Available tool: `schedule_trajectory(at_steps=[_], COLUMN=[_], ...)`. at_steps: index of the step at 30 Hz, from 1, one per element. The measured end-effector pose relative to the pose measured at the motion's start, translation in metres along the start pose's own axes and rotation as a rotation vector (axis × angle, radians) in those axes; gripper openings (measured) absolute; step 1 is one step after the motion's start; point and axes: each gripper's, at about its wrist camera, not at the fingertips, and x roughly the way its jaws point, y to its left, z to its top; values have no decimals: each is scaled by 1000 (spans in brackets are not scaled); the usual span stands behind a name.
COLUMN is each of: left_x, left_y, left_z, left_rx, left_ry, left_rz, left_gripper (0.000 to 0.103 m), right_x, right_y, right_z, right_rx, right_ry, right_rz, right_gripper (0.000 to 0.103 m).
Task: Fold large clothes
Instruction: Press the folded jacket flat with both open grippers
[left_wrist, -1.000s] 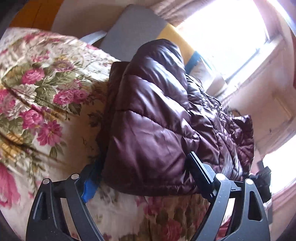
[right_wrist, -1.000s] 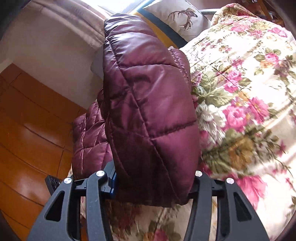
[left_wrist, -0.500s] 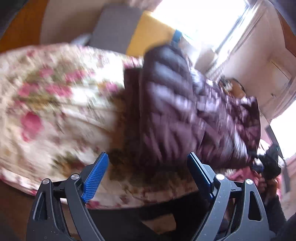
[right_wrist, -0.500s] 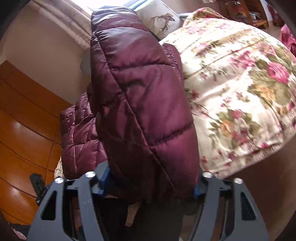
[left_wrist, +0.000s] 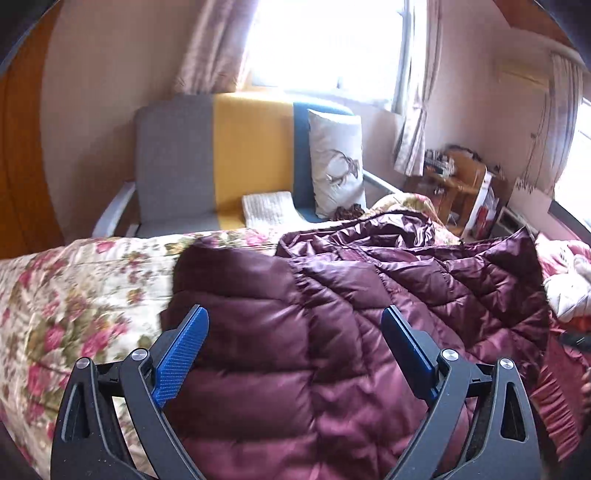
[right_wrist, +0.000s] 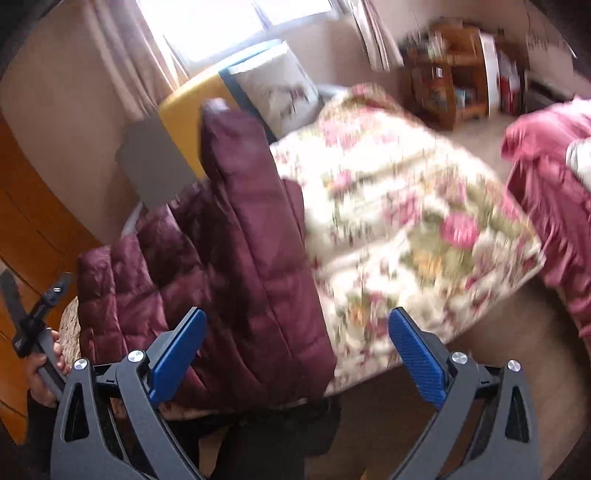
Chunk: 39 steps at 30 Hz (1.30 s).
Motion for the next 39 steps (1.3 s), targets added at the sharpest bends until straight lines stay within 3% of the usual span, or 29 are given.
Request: schedule_trajectory(at_steps=[3,5,9,15,22,24,34,39], left_x=[16,19,24,35,60,73,98,85], left_y=[-10,-12,-13,-7,9,20,31,22], left_z=[3,4,4,2,-6,-12,-32,-26], left_rx=[35,39,44,43,0,-44,-120,-100], left_ry=[9,8,-5,-13,28,64,67,68], left_rz=[19,29,54,82,112,111,147,173], left_gripper=[94,94,94,94,94,94,94,94], right_x=[-14,-5,45,117,182,193,258,251], right_y=[46,75,107,112,103,99,101,96], right_z=[11,18,35,53,57,61,72,80], right_rx=[-125,-239,-327,-356,-336,-323,-339,-328], right_ry=[-98,-127,-101,-35,53,67,90,91], right_rz=[7,-38,-79,-148,-141,-129,-107,-89], right_gripper=[95,95,96,96,97,100,101,101])
